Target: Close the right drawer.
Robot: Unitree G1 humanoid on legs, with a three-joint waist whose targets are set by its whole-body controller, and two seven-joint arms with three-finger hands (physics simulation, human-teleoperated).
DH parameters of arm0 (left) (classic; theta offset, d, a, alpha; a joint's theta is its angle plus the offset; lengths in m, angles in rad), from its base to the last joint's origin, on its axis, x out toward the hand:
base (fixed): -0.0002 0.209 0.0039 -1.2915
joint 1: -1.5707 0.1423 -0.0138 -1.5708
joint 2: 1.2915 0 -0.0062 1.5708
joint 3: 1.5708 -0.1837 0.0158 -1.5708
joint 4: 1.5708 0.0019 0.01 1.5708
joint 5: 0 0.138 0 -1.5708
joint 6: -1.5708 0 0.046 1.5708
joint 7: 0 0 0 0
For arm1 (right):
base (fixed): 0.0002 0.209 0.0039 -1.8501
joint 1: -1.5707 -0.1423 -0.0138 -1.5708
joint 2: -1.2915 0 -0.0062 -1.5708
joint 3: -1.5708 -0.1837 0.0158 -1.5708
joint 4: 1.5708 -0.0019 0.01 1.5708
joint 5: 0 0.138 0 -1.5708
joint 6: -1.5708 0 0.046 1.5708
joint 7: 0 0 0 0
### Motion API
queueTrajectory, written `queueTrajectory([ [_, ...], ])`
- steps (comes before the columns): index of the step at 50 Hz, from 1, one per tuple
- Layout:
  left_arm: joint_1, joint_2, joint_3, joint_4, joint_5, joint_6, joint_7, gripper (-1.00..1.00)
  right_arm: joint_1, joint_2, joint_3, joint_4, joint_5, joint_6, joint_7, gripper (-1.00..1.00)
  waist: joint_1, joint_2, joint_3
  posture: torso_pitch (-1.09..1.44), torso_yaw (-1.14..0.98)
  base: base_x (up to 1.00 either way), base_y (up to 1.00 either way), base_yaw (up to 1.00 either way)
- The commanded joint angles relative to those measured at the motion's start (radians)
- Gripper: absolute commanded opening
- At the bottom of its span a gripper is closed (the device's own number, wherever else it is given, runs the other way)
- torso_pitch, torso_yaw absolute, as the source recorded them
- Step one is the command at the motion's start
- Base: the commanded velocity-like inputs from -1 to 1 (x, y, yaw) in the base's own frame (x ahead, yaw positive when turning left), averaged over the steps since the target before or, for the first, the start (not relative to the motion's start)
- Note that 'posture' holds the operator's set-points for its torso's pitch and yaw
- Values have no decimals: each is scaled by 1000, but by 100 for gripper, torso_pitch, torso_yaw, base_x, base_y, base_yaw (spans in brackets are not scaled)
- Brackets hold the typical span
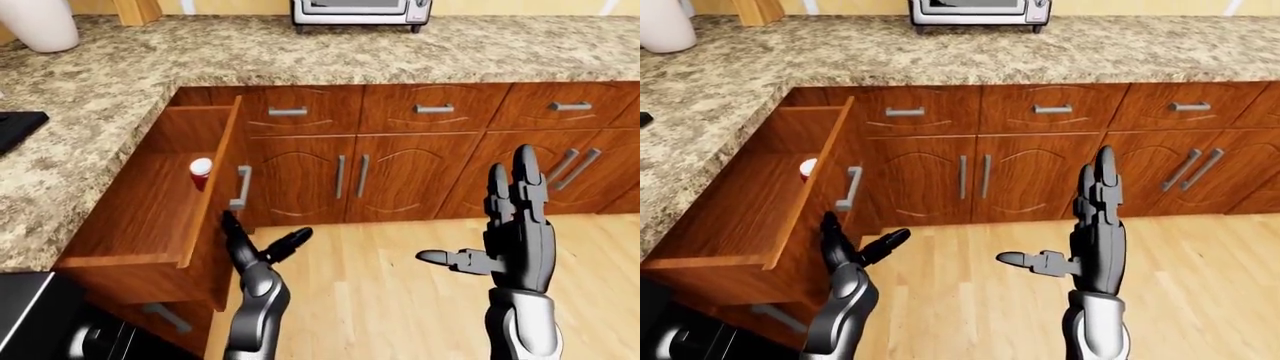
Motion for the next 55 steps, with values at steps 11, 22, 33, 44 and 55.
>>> queueTrajectory([
  [11, -40, 36, 68, -36, -12, -25, 50, 100, -11, -6, -4, -36, 1, -34, -2, 100, 7, -2, -15, 0, 0, 0, 0, 0],
  [22, -64, 70, 114, -18, -55, -28, 72, 100, -13, -6, -4, -38, 2, -30, -1, 100, 8, 0, -14, 0, 0, 0, 0, 0],
  [33, -117, 140, 198, 28, -140, -27, 127, 100, -13, -5, -1, -36, 0, -30, -1, 100, 6, 5, -12, 0, 0, 0, 0, 0],
  [44, -139, 171, 223, 60, -179, -28, 194, 100, -13, -6, 2, -32, -2, -30, 0, 100, 4, 10, -15, 0, 0, 0, 0, 0],
  [55, -152, 202, 251, 95, -212, -40, 210, 100, -13, -7, -3, -34, 1, -28, 1, 100, 3, 13, -17, 0, 0, 0, 0, 0],
])
